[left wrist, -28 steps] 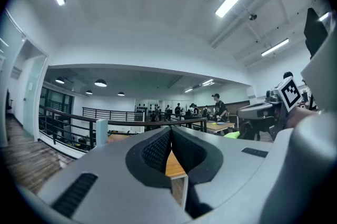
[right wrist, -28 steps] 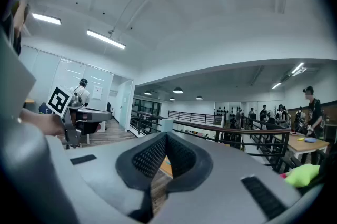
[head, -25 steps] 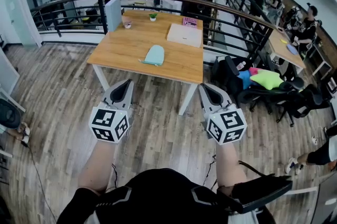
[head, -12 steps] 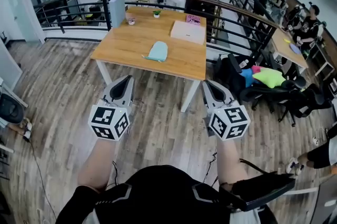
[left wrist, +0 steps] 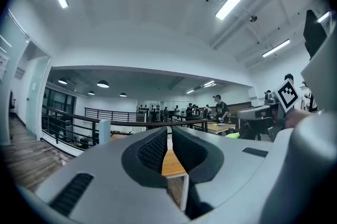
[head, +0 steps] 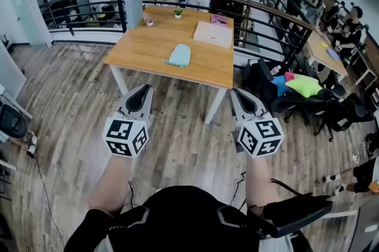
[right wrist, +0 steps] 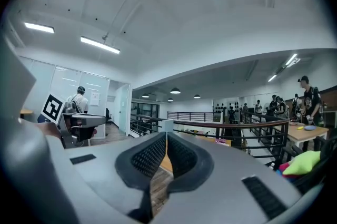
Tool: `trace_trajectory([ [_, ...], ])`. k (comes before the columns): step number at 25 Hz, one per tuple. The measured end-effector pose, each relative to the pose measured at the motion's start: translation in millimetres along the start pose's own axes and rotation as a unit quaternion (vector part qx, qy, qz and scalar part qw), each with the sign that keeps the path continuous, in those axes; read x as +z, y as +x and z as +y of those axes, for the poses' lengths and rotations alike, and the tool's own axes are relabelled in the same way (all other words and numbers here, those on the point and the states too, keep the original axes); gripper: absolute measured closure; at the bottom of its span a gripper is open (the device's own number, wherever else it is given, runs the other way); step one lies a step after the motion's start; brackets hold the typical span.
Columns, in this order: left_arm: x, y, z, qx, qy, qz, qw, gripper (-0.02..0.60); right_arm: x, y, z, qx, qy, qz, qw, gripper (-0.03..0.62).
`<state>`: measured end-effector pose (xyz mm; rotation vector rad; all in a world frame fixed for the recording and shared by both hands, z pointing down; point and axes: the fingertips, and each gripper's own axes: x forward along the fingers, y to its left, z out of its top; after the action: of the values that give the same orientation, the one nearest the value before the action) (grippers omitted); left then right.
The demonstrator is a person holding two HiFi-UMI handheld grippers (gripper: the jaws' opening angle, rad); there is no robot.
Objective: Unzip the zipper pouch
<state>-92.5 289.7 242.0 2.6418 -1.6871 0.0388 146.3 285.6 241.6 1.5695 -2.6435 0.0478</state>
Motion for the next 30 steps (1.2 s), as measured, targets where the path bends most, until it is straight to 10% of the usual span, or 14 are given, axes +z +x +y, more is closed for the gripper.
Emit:
trace_trajectory([
  [13,-13,-9,5,-0.048,0.013,0.011,0.9987,0.341,2,9,31,0.032,-0.024,-0.019,0.999,0.391],
  [30,-28,-15,64,-0.086,0.014,0.004,0.9962,0.311,-11,57,82,0.021,-0.036,0.003,0.999,0.293],
])
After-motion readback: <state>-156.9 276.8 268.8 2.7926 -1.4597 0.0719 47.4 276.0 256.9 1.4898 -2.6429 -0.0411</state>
